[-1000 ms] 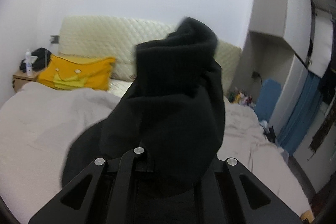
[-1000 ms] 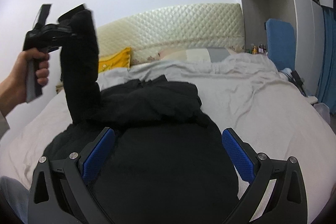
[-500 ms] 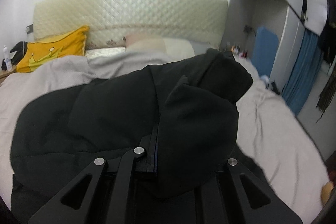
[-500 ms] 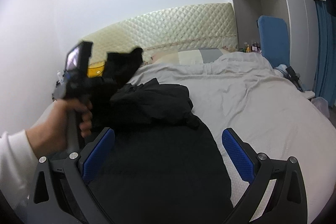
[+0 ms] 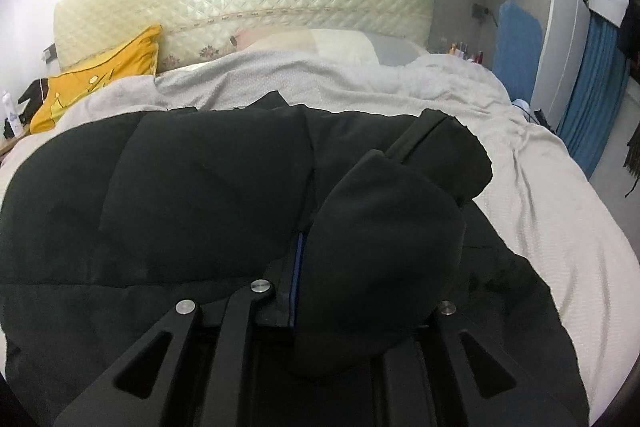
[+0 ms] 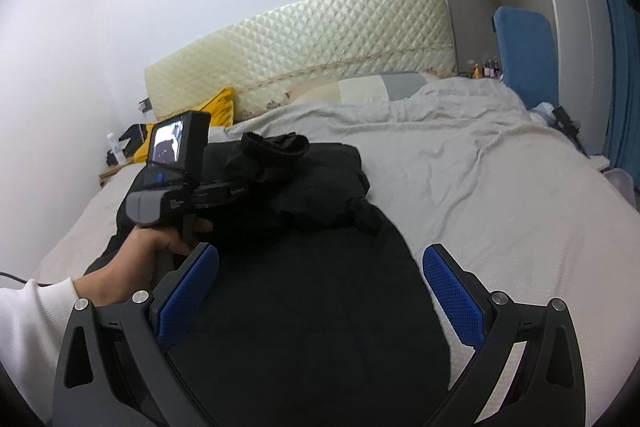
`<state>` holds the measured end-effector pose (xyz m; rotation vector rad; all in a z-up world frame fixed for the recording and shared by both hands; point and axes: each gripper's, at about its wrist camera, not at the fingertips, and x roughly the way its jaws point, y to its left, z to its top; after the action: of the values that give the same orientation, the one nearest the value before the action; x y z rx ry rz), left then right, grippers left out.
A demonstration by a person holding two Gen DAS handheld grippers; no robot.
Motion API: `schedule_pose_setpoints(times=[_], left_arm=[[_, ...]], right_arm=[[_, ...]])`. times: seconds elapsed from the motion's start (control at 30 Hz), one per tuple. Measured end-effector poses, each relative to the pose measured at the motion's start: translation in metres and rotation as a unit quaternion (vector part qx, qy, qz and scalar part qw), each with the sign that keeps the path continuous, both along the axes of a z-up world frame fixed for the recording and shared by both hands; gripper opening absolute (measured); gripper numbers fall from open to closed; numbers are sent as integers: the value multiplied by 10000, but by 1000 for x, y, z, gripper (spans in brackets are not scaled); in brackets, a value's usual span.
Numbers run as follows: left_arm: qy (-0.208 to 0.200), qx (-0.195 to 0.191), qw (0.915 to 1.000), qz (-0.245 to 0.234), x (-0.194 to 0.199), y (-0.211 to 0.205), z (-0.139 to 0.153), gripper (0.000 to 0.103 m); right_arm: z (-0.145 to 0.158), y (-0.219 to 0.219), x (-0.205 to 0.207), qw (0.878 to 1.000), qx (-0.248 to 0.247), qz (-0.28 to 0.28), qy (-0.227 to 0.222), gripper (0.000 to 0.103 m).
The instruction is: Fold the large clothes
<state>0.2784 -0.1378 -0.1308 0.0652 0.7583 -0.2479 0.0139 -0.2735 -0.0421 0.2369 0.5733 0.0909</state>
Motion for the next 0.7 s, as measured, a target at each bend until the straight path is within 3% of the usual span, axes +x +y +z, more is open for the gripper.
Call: schedule_pose_setpoints(times=[0.07,0.1,0.17,0.2,0.23,0.37,0.7], left_arm=[[-2,-22,10000,-49,-7,2,9,18],[-11,-22,10000,-77,-10,2,13,27],[-72,10,9999,-147,-20,3,21,54],[-127,40,9997,-182,-27,3,25,75],[-185,40,9996,-229,-33,4,28,85],[-283,57,9992,-274,-55,11,42,86],[-606,-205,9972,397,-101,93,102,86]], right_arm=[[0,1,2,10000,-1,10,-6,103],[1,1,2,10000,-13,16,-34,103],[2,3,1,10000,-15,28,-69,103],[2,3,1,10000,-11,37,-80,103],[3,4,0,9999,-24,56,-98,103],[6,10,-2,9997,-135,103,-185,103],[14,26,24,9985,-279,237,-407,103]])
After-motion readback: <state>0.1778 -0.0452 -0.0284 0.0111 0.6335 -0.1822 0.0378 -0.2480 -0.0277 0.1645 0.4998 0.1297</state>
